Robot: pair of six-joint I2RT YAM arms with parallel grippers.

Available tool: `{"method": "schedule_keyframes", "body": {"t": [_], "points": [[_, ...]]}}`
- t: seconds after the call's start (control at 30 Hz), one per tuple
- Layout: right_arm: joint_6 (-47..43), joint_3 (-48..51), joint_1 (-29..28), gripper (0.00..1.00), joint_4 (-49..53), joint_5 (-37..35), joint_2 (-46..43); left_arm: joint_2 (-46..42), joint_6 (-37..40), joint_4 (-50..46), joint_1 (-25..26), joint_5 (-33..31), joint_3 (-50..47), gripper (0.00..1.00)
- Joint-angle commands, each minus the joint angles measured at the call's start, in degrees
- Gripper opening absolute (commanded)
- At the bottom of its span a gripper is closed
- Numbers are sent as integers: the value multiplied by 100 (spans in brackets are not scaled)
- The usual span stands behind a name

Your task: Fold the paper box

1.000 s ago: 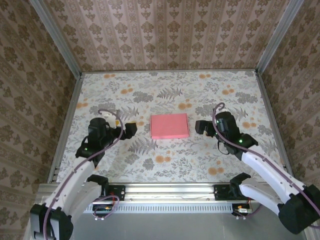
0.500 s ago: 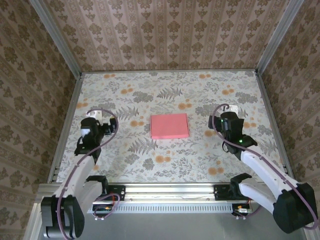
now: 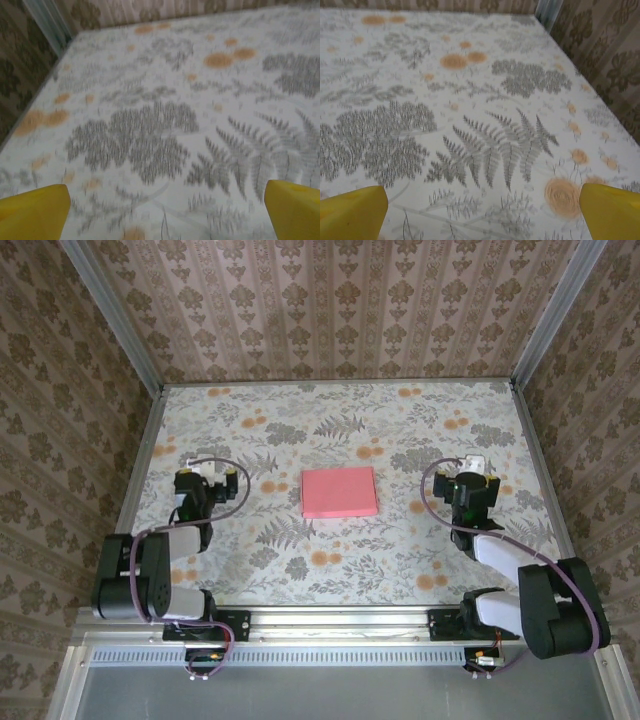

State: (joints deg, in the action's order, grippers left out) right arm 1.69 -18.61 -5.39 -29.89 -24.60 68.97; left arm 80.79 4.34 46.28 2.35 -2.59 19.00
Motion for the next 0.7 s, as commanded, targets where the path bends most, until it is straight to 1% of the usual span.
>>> {"method": "schedule_keyframes", "body": {"t": [0.0, 0.03, 0.07, 0.1, 0.17, 0.2, 0.23, 0.27, 0.33, 0.43, 0.5, 0.53, 0.57, 0.6, 0.67], "points": [[-267, 1, 38, 100, -811, 367, 143, 670, 244, 1306, 148, 50, -93, 100], [-272, -39, 38, 100, -808, 367, 188, 901, 313, 1712, 210, -89, -143, 100], [-266, -56, 38, 100, -888, 387, 249, 853, 308, 1538, 255, -226, -126, 100], [-279, -38, 38, 100, -1023, 536, 319, 748, 183, 1076, 199, -162, 19, 100], [-276, -116, 38, 100, -1065, 731, 444, 839, 150, 831, 45, 67, 231, 100], [-266, -198, 42, 100, -1071, 733, 565, 783, -65, 415, -99, 189, 391, 100], [-256, -284, 38, 100, -1053, 643, 670, 809, -121, 485, -237, 395, 403, 100], [-168, -479, 106, 100, -764, 589, 748, 817, -145, 573, -271, 463, 361, 100], [-108, -646, 161, 100, -552, 628, 842, 822, -136, 568, -262, 454, 367, 100], [2, -533, 213, 100, -656, 500, 755, 809, -135, 542, -261, 460, 367, 100], [188, -521, 409, 100, -562, 555, 702, 813, -100, 521, -260, 543, 383, 100], [139, -533, 449, 100, -513, 584, 678, 815, -100, 514, -260, 540, 383, 100], [-126, -434, 424, 100, -740, 503, 685, 813, -100, 522, -260, 540, 385, 100], [-148, -324, 426, 100, -1020, 393, 665, 810, -99, 522, -261, 540, 385, 100], [-63, -306, 488, 100, -954, 473, 616, 809, -95, 524, -251, 540, 385, 100]]}}
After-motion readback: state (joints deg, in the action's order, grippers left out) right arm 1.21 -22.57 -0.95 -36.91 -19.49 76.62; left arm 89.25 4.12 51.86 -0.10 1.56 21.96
